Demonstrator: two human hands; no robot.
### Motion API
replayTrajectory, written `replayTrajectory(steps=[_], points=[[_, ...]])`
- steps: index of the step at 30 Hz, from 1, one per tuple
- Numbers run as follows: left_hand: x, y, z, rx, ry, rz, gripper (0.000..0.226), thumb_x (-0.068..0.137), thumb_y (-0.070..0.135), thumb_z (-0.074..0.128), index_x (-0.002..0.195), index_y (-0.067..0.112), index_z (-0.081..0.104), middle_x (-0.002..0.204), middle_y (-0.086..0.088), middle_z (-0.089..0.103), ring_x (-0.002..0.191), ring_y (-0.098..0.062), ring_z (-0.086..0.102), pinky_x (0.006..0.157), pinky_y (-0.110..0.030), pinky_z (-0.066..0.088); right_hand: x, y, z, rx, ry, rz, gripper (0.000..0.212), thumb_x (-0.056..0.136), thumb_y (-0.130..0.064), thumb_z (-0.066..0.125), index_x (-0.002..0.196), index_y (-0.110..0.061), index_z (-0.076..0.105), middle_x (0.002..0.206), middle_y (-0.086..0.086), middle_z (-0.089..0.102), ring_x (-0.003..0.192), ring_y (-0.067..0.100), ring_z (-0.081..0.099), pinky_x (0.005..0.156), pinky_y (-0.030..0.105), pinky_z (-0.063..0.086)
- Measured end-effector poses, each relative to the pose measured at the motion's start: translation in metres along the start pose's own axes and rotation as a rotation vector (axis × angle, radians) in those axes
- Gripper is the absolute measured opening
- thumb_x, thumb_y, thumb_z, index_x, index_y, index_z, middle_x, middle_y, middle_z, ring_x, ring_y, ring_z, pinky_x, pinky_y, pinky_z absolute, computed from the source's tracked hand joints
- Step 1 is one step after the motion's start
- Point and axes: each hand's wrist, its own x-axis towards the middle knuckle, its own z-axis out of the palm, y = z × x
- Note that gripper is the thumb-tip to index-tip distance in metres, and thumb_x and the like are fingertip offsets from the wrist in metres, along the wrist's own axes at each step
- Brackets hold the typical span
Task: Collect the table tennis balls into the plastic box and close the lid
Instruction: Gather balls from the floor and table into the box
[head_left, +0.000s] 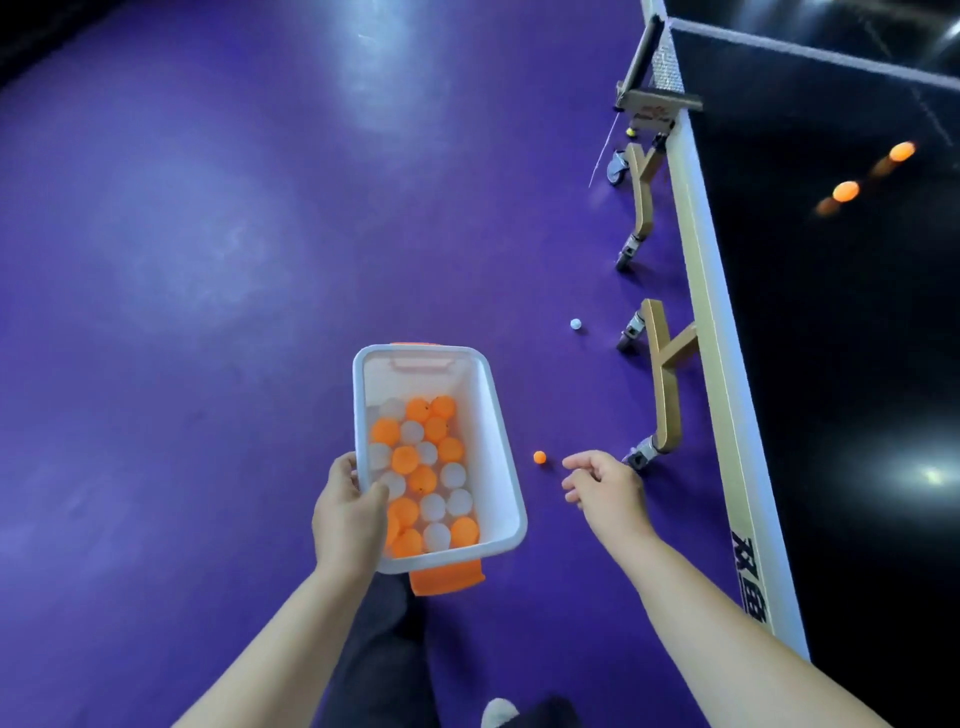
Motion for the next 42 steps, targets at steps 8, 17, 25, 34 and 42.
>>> replayTrajectory(steps=[8,17,25,34,42], points=[[0.186,0.039,0.054,0.213,-0.096,0.020,0.031,0.090,0.021,0.050,0.121,0.023,0.048,0.099,0.001,0.059,0.088,-0.026,0.055,0.070,-0.034,0.040,0.127,-0.016,0.055,-0.156,0.008,0.250,0.025,0.094,-0.010,0.042,0.095,-0.024,0.063,0.088,-0.004,0.065,0.079,0.010,0.064,0.070,0.029,0.052],[0.323,-0.035,0.171,0.306,-0.147,-0.039,0.025,0.091,0.021,0.048,0.115,0.026,0.048,0.083,0.002,0.058,0.075,-0.021,0.053,0.059,-0.030,0.039,0.288,0.082,0.150,-0.176,-0.040,0.454,0.027,0.089,-0.007,0.042,0.087,-0.026,0.061,0.075,-0.007,0.064,0.082,0.019,0.066,0.074,0.035,0.054],[0.426,-0.161,0.275,0.309,-0.117,-0.071,0.022,0.089,0.016,0.049,0.101,0.035,0.049,0.082,0.005,0.061,0.070,-0.011,0.052,0.062,-0.028,0.041,0.433,0.247,0.271,-0.194,-0.009,0.580,0.030,0.087,-0.009,0.047,0.069,-0.031,0.056,0.089,0.006,0.070,0.084,0.031,0.065,0.075,0.044,0.057],[0.507,-0.276,0.349,0.275,-0.056,-0.034,0.025,0.088,0.017,0.051,0.103,0.038,0.050,0.083,0.015,0.058,0.080,-0.016,0.053,0.071,-0.037,0.043,0.485,0.374,0.367,-0.551,-0.163,0.672,0.029,0.095,-0.024,0.049,0.124,-0.020,0.051,0.124,0.009,0.047,0.105,0.033,0.058,0.074,0.035,0.044],[0.533,-0.304,0.358,0.306,-0.053,0.019,0.033,0.079,0.032,0.049,0.112,0.034,0.051,0.100,0.006,0.063,0.095,-0.027,0.061,0.083,-0.056,0.051,0.498,0.408,0.380,-0.518,-0.139,0.719,0.028,0.092,-0.025,0.057,0.113,-0.009,0.049,0.118,0.015,0.048,0.098,0.039,0.059,0.075,0.037,0.047]])
